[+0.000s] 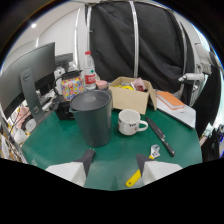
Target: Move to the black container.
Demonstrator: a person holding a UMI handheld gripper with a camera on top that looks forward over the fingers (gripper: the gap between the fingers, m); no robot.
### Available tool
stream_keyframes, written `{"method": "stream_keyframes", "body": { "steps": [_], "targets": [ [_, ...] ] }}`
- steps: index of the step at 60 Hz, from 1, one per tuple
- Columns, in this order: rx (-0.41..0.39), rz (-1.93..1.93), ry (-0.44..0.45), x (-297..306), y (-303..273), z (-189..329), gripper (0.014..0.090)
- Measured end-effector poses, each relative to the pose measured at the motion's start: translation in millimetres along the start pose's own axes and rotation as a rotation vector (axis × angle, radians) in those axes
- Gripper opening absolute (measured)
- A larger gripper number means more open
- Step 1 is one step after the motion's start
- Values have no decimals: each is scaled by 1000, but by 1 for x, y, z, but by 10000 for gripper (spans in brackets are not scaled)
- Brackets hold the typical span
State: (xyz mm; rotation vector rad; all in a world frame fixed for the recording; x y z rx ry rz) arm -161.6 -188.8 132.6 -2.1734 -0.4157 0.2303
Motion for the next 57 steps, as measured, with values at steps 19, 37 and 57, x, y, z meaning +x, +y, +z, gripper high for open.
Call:
{"method": "stream_keyframes", "body": {
  "steps": [19,37,57],
  "targets": [
    [4,26,-19,-37,-28,53,849],
    [-35,59,-20,-60,-24,75,848],
    [-46,74,-37,-74,-20,73,845]
  ]
}}
